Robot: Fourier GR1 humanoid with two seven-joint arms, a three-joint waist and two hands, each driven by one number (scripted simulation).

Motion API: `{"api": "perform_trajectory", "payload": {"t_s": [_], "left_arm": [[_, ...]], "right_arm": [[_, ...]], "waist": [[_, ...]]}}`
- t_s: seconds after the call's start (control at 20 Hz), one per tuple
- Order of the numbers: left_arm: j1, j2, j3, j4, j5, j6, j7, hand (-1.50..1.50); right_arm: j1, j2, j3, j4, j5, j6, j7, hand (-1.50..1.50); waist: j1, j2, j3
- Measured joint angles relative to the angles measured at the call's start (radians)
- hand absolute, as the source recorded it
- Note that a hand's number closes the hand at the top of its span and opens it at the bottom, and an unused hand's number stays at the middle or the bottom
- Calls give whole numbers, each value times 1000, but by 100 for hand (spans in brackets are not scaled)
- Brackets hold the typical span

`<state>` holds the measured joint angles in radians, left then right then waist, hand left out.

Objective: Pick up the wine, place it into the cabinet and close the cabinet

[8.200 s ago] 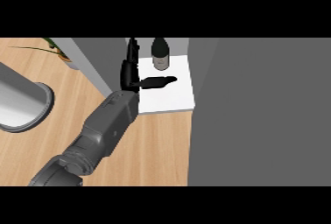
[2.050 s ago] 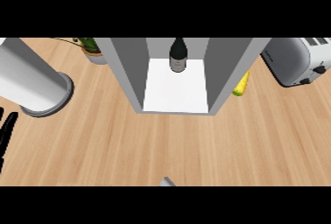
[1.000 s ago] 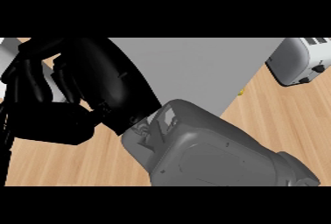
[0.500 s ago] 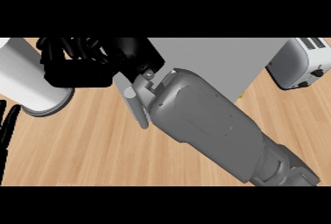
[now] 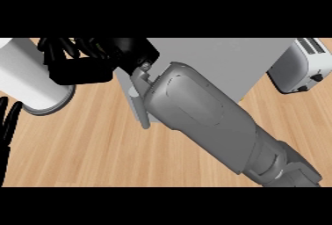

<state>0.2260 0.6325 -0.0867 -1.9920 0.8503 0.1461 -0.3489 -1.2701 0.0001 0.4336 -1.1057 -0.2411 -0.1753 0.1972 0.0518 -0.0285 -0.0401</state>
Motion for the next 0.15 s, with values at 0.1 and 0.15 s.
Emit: {"api": "perform_trajectory", "payload": {"t_s": [0.1,0.15], "left_arm": [[-1,-2,-4,-3,-3,5,5,-150],[-4,0,-4,-5,-2,5,9,-150]], "right_arm": [[-7,-1,-1,20,4,12,-20,150],[-14,1,2,31,9,15,-30,150]], "waist": [[1,-1,-1],[2,-1,-4]]}}
